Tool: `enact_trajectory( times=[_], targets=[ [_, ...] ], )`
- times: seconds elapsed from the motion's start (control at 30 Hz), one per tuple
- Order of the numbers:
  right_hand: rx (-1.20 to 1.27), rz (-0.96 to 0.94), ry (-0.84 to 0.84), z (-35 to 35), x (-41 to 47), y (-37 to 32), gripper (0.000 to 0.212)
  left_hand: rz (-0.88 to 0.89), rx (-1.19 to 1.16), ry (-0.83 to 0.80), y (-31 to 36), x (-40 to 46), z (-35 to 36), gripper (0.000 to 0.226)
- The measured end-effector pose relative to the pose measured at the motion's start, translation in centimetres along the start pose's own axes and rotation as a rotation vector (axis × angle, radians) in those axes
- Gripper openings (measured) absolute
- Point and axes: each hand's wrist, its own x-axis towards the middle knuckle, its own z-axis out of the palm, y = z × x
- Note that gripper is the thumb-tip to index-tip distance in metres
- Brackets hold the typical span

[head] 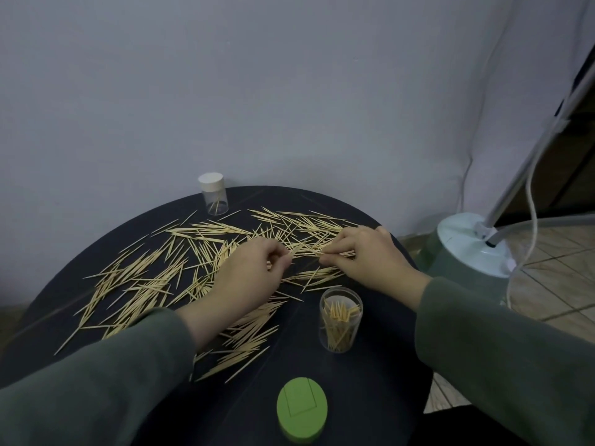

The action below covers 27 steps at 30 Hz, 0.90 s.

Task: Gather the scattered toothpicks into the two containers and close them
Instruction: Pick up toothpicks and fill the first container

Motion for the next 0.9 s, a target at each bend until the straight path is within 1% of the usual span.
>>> enact_trajectory(
  times=[0.1,0.2,0.33,0.37,0.43,0.47,0.53,0.63,0.7,0.8,0.9],
  targets=[
    [0.146,0.025,0.023,-0.2,-0.1,0.0,0.022,-0.019,-0.179,0.014,0.8,-0.2,-0.5,0.007],
    [0.281,0.047,-0.006,-0.8,-0.3,-0.2,0.02,-0.005,-0.39,0.034,1.8,-0.7,-1.1,0.009],
    [0.5,0.042,-0.006,-2.5,-0.8,-1.0,0.002,-0.007,-0.685,0.033,3.4,-1.4,-1.8,0.008],
    [0.551,0.029,-0.008,-3.0,-1.0,-1.3,0.005,-0.009,-0.748,0.024,3.7,-1.6,-1.9,0.008],
    [0.644,-0.009,-0.051,-3.9,-1.3,-1.6,0.002,0.005,-0.841,-0.003,4.2,-1.9,-2.0,0.008],
    [0.676,-0.037,-0.074,-4.2,-1.6,-1.8,0.009,0.015,-0.878,-0.022,4.5,-2.1,-2.0,0.008],
    [0.716,-0.094,-0.127,-4.6,-2.0,-1.8,0.018,0.052,-0.918,-0.071,4.7,-2.5,-2.0,0.008],
    [0.745,-0.138,-0.184,-5.1,-2.5,-1.8,0.013,0.103,-0.925,-0.157,4.5,-2.8,-1.9,0.008],
    [0.738,-0.151,-0.254,-5.3,-2.7,-1.5,0.011,0.114,-0.94,-0.258,4.2,-2.9,-1.9,0.009],
    [0.673,-0.144,-0.365,-5.3,-2.9,-0.8,0.021,0.114,-0.905,-0.389,3.5,-2.7,-1.7,0.016],
    [0.64,-0.128,-0.439,-5.2,-3.2,-0.5,0.017,0.094,-0.862,-0.422,3.0,-2.6,-1.4,0.02]
  ],
)
